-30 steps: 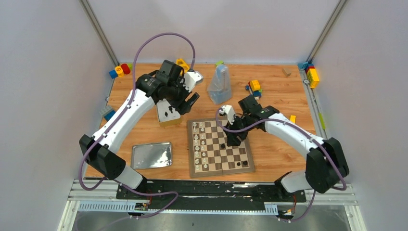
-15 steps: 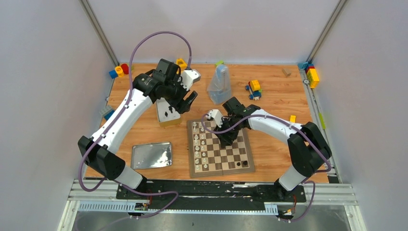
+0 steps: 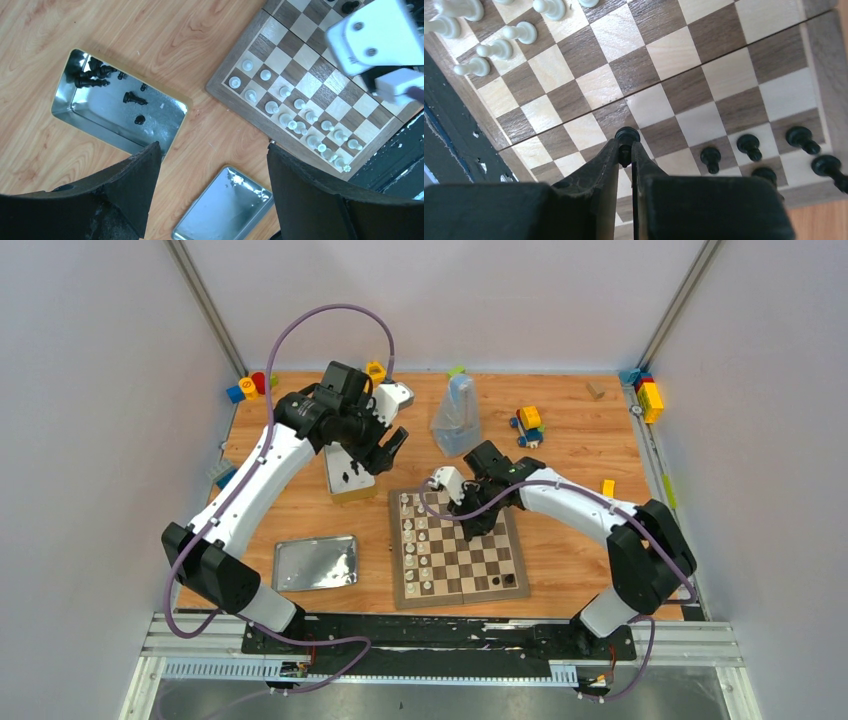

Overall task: Set up the chess pieces on the board
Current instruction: Pick up the chess piece from the chessboard, then place the chess piece on the chessboard.

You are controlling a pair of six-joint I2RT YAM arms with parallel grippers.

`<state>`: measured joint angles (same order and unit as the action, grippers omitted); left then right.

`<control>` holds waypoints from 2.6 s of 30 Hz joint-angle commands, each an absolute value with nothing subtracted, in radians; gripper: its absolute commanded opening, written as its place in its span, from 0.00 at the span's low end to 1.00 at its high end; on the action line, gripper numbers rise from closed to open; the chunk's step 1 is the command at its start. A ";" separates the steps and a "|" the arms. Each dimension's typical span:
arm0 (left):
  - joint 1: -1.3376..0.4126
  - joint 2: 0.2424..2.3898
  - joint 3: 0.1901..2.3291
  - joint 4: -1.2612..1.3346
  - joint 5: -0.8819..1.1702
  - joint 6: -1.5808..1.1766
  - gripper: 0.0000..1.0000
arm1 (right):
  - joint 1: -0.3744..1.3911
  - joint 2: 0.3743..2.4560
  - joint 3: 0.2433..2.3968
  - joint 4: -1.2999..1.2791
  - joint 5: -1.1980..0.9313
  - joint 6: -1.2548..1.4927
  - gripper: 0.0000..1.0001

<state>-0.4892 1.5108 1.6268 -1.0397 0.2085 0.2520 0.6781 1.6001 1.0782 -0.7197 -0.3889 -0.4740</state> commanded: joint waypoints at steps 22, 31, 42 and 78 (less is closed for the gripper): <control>-0.482 1.425 1.555 -0.972 0.217 0.264 0.90 | 0.428 1.477 1.001 -0.628 -0.308 -0.435 0.03; -0.482 1.424 1.551 -0.971 0.219 0.266 0.91 | 0.428 1.536 1.021 -0.621 -0.281 -0.431 0.03; -0.482 1.424 1.549 -0.969 0.216 0.268 0.92 | 0.428 1.556 1.022 -0.611 -0.278 -0.429 0.04; -0.356 1.439 1.335 -0.818 0.168 0.508 0.87 | 0.295 1.253 1.050 -0.614 -0.415 -0.351 0.56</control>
<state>-0.3855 1.4300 1.3804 -0.8909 0.1337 0.3561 0.3252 1.2926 1.0485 -0.6521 -0.3538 -0.3843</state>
